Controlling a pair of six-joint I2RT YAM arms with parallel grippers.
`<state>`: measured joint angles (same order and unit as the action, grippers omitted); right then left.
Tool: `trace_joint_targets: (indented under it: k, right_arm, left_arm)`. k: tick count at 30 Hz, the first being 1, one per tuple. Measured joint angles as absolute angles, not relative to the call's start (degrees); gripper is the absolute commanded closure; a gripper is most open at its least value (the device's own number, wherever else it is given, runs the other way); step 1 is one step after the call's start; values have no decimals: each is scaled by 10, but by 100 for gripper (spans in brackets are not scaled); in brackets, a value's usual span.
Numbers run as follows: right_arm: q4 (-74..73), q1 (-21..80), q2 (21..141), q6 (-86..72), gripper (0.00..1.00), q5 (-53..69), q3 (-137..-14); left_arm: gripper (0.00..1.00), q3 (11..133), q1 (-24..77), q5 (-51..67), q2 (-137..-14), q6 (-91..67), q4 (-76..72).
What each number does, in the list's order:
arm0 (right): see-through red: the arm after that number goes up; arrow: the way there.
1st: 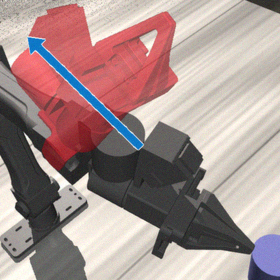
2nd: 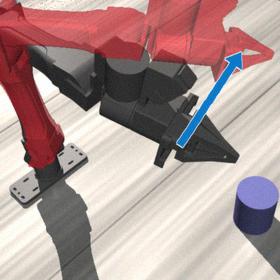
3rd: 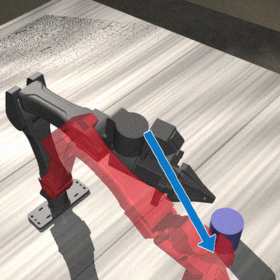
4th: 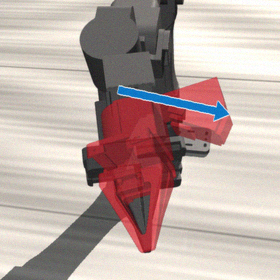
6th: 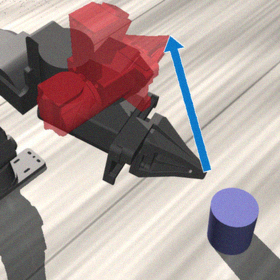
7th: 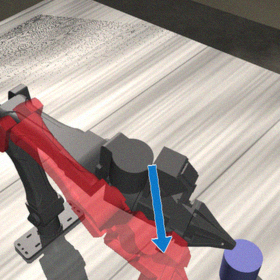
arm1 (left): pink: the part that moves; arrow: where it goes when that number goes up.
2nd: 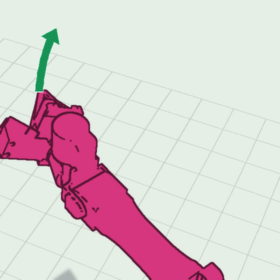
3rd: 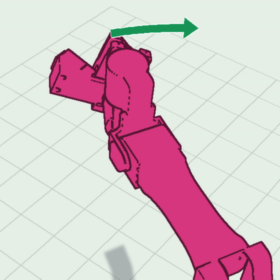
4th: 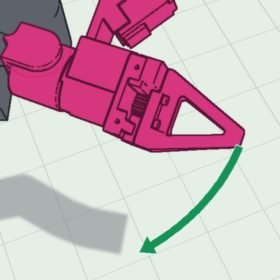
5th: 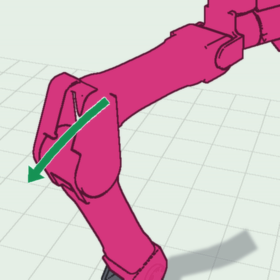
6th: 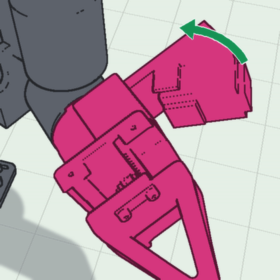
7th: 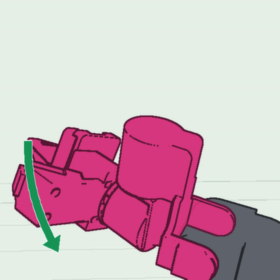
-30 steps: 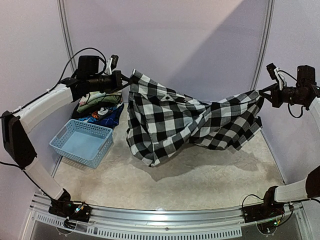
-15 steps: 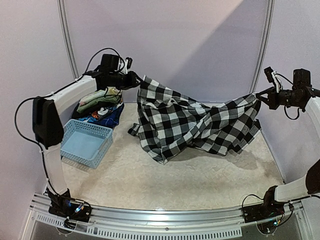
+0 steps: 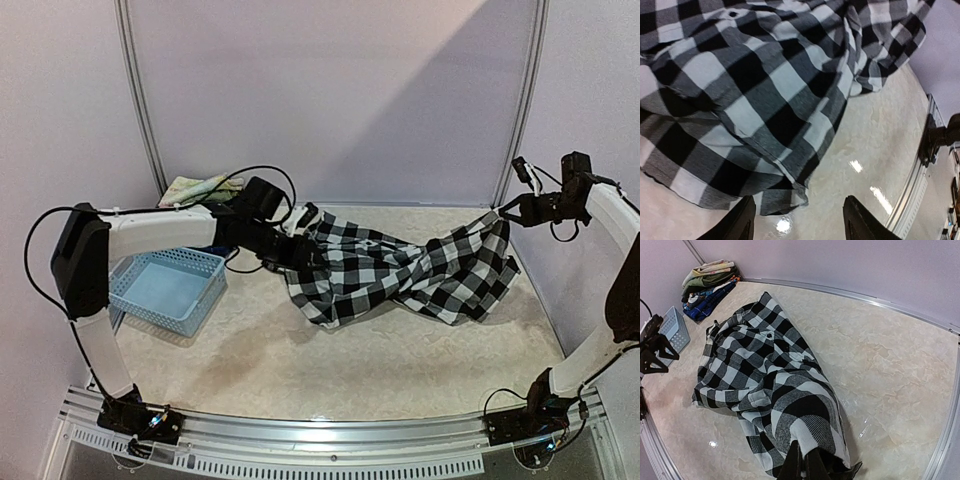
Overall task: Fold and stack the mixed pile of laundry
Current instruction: Flatten out the crumpled shirt at the center of the board.
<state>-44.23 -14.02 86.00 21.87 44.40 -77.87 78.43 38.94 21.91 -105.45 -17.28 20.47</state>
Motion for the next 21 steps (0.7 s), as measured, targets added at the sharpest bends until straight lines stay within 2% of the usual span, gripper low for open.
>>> trace_joint_targets:
  k: [4, 6, 10, 17, 21]
  right_arm:
    - [-443, -140, 860, 218, 100, 444, -779]
    - [-444, -140, 861, 218, 99, 444, -779]
    - [-445, -140, 861, 218, 99, 444, -779]
    - [-446, -140, 861, 218, 99, 445, -779]
    - [-446, -140, 861, 218, 99, 447, -779]
  left_arm:
    - [36, 779, 420, 231, -1066, -159, 212]
    - [31, 785, 421, 228, -1084, -158, 220]
    - [29, 789, 422, 218, -1129, -164, 231]
    - [31, 788, 424, 240, -1183, -198, 202]
    - [36, 788, 424, 261, -1193, -218, 170]
